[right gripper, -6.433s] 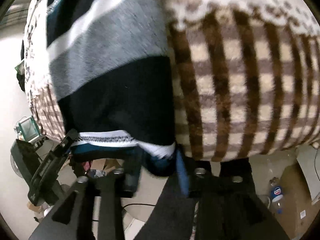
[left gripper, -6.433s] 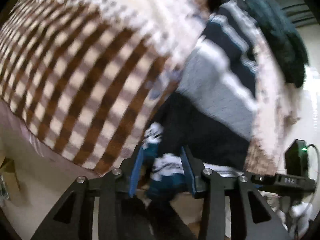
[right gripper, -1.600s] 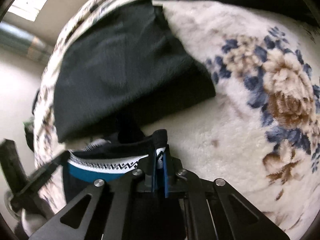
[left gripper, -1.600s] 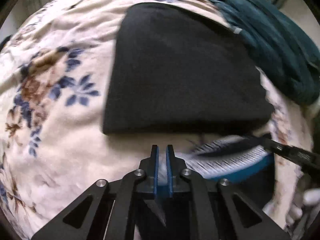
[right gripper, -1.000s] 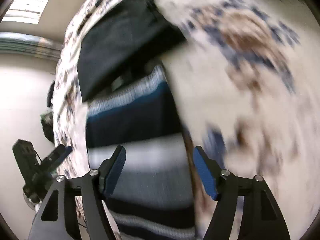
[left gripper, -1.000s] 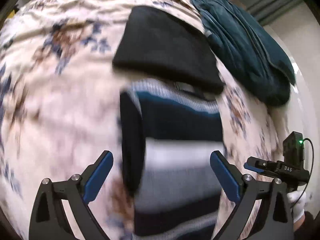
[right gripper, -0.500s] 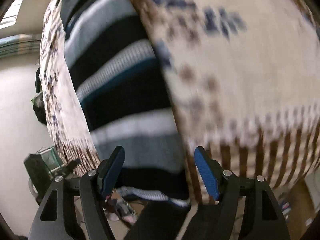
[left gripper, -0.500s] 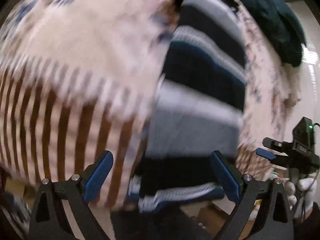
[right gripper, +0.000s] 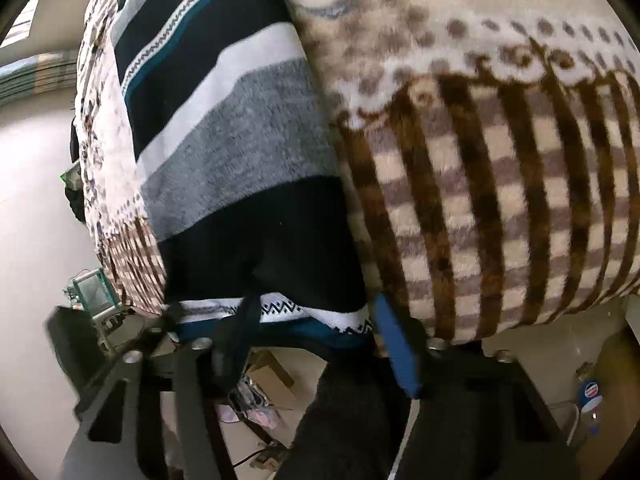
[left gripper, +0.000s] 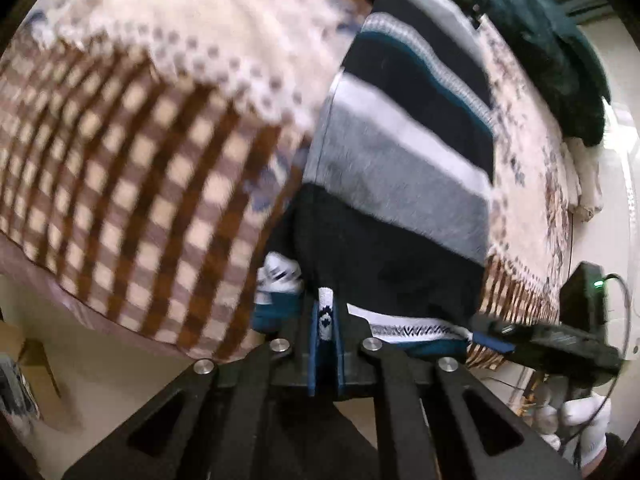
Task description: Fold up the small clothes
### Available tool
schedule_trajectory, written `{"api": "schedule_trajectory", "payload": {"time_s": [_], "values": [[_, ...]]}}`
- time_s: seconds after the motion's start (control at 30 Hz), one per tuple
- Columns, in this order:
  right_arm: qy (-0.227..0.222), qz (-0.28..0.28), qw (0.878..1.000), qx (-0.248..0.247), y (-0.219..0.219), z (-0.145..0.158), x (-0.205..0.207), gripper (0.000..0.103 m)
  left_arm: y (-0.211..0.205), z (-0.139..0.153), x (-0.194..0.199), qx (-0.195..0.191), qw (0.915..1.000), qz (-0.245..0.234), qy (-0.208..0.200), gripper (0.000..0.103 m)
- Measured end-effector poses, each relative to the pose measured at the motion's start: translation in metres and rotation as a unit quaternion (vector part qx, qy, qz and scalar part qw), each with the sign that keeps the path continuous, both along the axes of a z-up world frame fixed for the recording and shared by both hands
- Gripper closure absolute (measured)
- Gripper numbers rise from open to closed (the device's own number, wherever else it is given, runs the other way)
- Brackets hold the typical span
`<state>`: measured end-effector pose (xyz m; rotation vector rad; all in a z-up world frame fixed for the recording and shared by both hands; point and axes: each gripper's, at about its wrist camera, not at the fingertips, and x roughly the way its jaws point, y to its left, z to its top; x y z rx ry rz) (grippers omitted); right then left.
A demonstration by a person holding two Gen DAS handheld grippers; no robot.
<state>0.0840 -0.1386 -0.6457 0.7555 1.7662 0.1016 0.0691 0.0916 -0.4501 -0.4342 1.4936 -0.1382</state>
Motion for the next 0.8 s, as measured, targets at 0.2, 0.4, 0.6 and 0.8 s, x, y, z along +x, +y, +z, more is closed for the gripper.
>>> {"api": "schedule_trajectory", "payload": {"time_s": [0.2, 0.4, 0.6, 0.8], "values": [[-0.009, -0.008, 1.000, -0.008, 0.011, -0.003, -0.015, 0.084, 0.017, 0.023, 0.004, 0.004, 0.9991, 0.002, -0.042, 0.099], [-0.012, -0.007, 1.000, -0.022, 0.016, -0.006, -0.026, 0.090, 0.026, -0.032, 0.005, 0.043, 0.9991, 0.001, 0.004, 0.099], [0.006, -0.018, 1.000, 0.000, 0.020, -0.008, -0.019, 0.085, 0.030, -0.051, -0.001, 0.041, 0.9989, -0.004, 0.020, 0.098], [0.034, -0.014, 0.999, 0.037, 0.021, -0.025, -0.023, 0.057, 0.031, -0.049, -0.001, 0.032, 0.9993, -0.003, 0.020, 0.098]]}}
